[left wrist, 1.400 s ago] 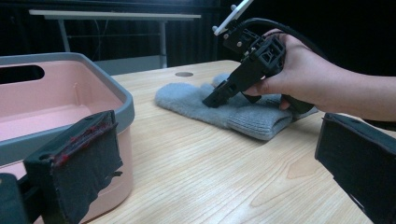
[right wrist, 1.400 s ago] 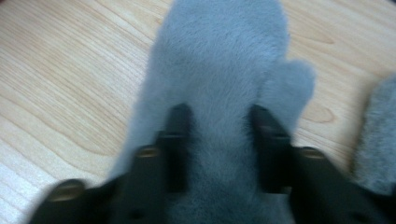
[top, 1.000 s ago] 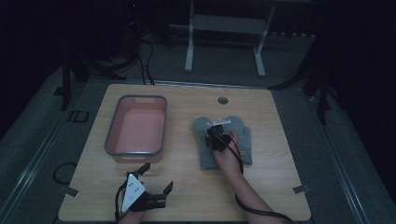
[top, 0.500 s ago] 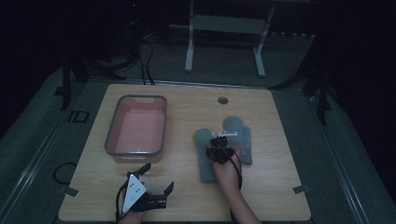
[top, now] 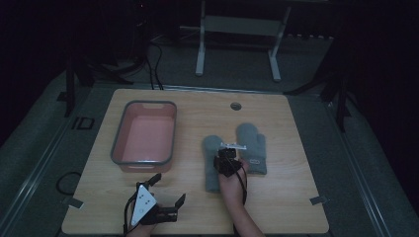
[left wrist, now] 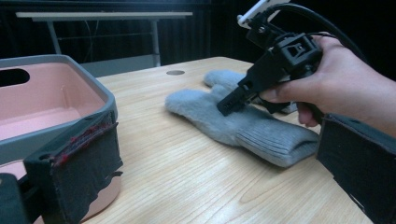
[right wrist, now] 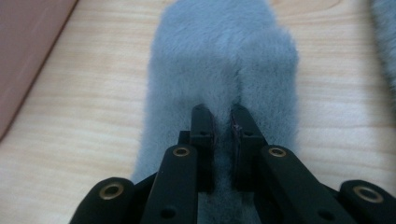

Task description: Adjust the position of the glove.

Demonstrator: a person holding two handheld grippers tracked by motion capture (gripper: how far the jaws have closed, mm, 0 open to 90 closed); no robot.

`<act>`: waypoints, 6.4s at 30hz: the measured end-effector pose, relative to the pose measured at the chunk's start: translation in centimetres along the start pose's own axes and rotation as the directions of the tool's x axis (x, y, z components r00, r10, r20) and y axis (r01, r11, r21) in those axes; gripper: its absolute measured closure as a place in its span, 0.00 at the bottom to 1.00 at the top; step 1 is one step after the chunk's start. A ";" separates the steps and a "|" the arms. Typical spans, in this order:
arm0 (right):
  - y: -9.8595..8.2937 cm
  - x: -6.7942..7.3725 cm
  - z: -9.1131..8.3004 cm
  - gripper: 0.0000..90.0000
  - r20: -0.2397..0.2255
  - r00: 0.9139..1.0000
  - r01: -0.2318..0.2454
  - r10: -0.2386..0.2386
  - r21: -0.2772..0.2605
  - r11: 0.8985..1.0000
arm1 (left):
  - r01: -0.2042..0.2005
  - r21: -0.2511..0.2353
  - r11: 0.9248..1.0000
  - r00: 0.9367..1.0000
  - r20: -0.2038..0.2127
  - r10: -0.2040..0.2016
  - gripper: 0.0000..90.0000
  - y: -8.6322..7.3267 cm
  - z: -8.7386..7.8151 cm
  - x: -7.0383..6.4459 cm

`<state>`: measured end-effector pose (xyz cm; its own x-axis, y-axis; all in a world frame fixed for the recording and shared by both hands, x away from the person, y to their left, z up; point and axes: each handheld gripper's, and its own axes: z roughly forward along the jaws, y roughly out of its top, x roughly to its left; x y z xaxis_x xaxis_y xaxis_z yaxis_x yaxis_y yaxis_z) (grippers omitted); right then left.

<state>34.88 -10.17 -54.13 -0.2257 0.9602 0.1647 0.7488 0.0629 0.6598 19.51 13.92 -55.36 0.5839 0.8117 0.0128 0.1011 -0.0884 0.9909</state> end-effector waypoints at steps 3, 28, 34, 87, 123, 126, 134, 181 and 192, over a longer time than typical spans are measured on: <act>0.0 0.2 0.3 0.90 -0.005 1.000 -0.017 0.017 -0.019 1.000 | -0.001 0.000 1.000 1.000 0.002 0.001 0.00 0.0 0.0 0.0; 6.1 -9.1 -4.5 0.49 0.042 0.999 -0.013 0.014 -0.041 0.999 | 0.019 -0.011 1.000 1.000 0.005 -0.019 0.00 0.0 -0.2 0.3; 6.5 -10.9 -2.2 0.45 0.118 0.992 0.038 -0.040 0.020 0.999 | 0.025 -0.015 1.000 1.000 0.006 -0.025 0.00 0.1 -0.3 0.3; 5.0 -2.0 -9.1 0.91 0.009 0.995 0.098 -0.099 0.077 0.992 | 0.006 0.006 1.000 1.000 0.008 -0.006 0.00 0.0 -0.3 0.1; 5.2 1.3 -5.0 0.44 -0.078 0.994 0.086 -0.076 0.143 0.986 | 0.012 -0.004 1.000 1.000 0.020 -0.012 0.00 0.1 -0.5 0.2; 5.6 0.6 -6.4 0.31 -0.057 0.982 0.182 -0.180 0.049 0.982 | 0.012 0.000 1.000 1.000 0.014 -0.012 0.00 0.1 -0.4 0.1; 6.2 -2.3 -7.8 0.22 -0.031 0.958 0.283 -0.283 -0.031 0.959 | 0.001 0.015 1.000 1.000 0.014 -0.001 0.00 0.0 -0.1 -0.1; -1.6 -22.4 -10.1 0.10 0.069 0.941 0.339 -0.332 -0.220 0.915 | 0.015 0.123 0.992 0.999 -0.036 -0.011 0.00 0.2 1.8 -0.7; -3.4 -23.9 -9.7 0.20 0.080 0.935 0.354 -0.346 -0.157 0.922 | 0.075 0.204 0.976 0.995 -0.082 -0.059 0.00 0.6 3.2 -0.7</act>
<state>31.66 -36.00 -53.22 -0.4201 0.8977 -0.1326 0.5128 0.3554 0.7815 21.72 11.47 -55.17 0.5087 0.8603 -0.0351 0.3065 -0.1429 0.9411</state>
